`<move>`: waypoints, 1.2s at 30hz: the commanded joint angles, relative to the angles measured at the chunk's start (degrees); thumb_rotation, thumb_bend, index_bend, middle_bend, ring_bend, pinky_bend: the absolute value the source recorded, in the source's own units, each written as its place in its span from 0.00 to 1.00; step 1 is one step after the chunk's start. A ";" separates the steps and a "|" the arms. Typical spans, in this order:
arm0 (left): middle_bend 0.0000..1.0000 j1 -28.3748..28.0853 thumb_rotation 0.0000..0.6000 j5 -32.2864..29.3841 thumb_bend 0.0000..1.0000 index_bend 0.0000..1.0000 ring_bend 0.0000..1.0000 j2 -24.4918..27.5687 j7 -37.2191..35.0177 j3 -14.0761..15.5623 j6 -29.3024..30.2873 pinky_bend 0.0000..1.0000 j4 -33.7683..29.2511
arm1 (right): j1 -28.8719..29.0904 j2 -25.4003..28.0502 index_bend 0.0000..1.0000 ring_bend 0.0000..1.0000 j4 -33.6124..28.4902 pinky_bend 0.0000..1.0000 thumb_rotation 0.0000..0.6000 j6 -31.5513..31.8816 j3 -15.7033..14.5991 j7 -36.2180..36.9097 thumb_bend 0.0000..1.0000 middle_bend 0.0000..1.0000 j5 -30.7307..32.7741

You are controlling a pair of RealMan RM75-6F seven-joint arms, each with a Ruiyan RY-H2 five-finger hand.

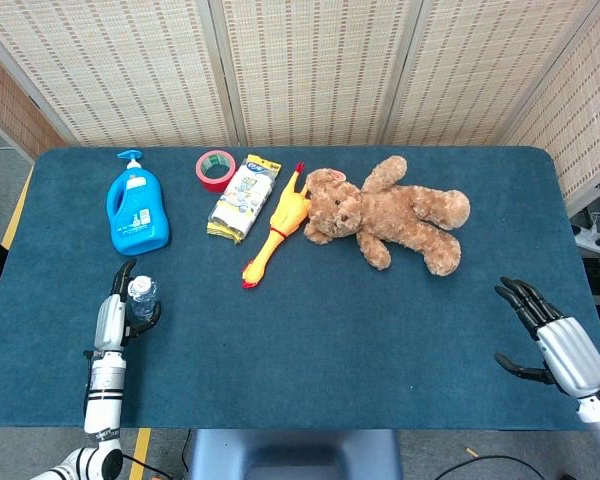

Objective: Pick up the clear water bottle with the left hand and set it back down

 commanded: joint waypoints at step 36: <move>0.00 1.35 1.00 -0.94 0.24 0.00 0.00 12.03 13.23 -0.26 -0.08 0.15 -16.00 | 0.11 -0.02 0.00 0.00 0.01 0.26 1.00 -0.21 -0.09 -0.07 0.14 0.00 -0.09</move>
